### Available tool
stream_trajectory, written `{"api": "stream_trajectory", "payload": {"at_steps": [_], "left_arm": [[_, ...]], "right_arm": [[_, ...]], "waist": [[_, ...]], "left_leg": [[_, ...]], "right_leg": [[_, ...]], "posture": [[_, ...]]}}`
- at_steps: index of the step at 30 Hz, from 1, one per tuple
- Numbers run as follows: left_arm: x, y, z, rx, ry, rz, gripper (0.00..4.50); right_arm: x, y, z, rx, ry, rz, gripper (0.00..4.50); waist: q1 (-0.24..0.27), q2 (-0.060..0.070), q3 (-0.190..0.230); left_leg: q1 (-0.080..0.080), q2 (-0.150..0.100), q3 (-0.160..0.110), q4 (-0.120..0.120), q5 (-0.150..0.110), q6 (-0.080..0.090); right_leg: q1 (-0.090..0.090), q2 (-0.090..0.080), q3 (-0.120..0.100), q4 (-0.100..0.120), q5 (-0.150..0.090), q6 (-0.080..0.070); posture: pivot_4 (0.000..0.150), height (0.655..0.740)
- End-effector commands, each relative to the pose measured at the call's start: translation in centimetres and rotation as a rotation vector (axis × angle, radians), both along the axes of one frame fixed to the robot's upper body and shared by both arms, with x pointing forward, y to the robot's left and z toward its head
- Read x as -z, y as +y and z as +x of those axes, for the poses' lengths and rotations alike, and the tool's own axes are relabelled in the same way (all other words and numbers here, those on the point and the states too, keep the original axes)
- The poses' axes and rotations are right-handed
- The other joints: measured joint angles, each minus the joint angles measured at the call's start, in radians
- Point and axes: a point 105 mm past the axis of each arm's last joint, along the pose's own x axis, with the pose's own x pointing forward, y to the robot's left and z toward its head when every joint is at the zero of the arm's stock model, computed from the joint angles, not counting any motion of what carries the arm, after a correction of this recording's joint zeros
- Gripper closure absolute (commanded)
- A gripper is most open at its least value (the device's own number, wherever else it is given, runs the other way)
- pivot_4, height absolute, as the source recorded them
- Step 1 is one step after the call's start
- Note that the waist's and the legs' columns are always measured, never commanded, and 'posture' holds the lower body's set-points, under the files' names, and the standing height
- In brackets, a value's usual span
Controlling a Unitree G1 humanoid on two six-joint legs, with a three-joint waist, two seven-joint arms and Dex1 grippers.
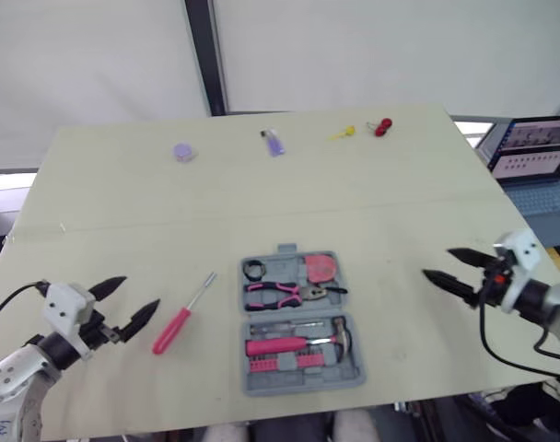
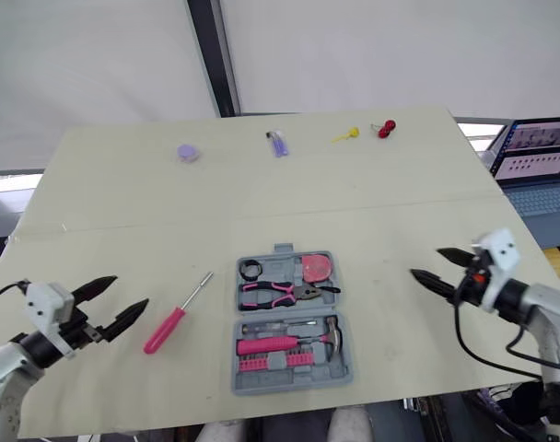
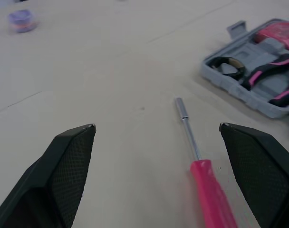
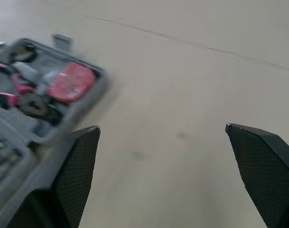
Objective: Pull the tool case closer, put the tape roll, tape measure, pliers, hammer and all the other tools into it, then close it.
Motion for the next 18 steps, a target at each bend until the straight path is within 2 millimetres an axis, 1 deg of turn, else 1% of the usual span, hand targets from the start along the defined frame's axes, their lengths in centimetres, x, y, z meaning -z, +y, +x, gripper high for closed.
{"api": "stream_trajectory", "payload": {"at_steps": [1, 3, 5, 7, 9, 13, 18], "left_arm": [[0.5, -1.5, -0.3, 0.039, 0.008, 0.005, 0.00], [1.7, -1.7, -0.7, 0.043, 0.047, 0.019, 0.00], [2.8, -1.4, -0.8, 0.012, 0.072, 0.054, 0.00], [3.4, -1.0, -0.7, -0.029, 0.085, 0.067, 0.00], [4.1, -1.0, -0.6, -0.054, 0.112, 0.055, 0.00], [5.2, -1.6, -0.7, -0.077, 0.163, 0.057, 0.00], [6.0, -2.4, -0.7, -0.095, 0.216, 0.045, 0.00]], "right_arm": [[-2.1, 4.6, -1.7, -0.230, -0.017, 0.000, 0.04], [-3.2, 6.6, -1.9, -0.305, -0.047, -0.008, 0.04], [-4.3, 8.2, -2.1, -0.359, -0.087, -0.017, 0.04], [-4.9, 9.1, -2.2, -0.391, -0.108, -0.023, 0.04], [-5.1, 9.7, -2.7, -0.422, -0.111, -0.028, 0.04], [-5.5, 10.7, -3.5, -0.476, -0.116, -0.044, 0.04], [-6.1, 10.9, -3.6, -0.487, -0.125, -0.054, 0.04]], "waist": [[0.001, -0.001, 0.000], [0.006, -0.003, 0.002], [0.008, -0.004, 0.002], [0.013, -0.004, 0.002], [0.018, -0.004, 0.002], [0.026, -0.005, 0.003], [0.024, -0.005, 0.003]], "left_leg": [[0.000, 0.000, 0.000, 0.000, 0.000, 0.000], [-0.001, 0.000, -0.001, 0.001, 0.000, 0.000], [-0.001, 0.000, -0.001, 0.002, 0.000, 0.000], [-0.001, 0.000, -0.001, 0.002, 0.000, 0.000], [-0.001, 0.000, -0.001, 0.002, 0.000, 0.000], [-0.001, 0.000, -0.001, 0.002, 0.000, 0.000], [-0.001, 0.000, -0.001, 0.002, 0.000, 0.000]], "right_leg": [[0.000, 0.000, 0.000, 0.000, 0.000, 0.000], [0.000, 0.000, -0.001, 0.000, 0.000, 0.000], [0.000, 0.000, 0.000, 0.000, 0.000, 0.000], [0.000, 0.000, 0.000, 0.000, 0.000, 0.000], [0.000, 0.000, -0.001, 0.000, 0.000, 0.000], [0.000, 0.000, 0.000, 0.000, 0.000, 0.000], [0.000, 0.000, 0.000, 0.001, 0.000, 0.000]], "posture": [[0.150, 0.7400], [0.150, 0.7400], [0.150, 0.7400], [0.150, 0.7400], [0.150, 0.7400], [0.150, 0.7400], [0.150, 0.7400]]}}
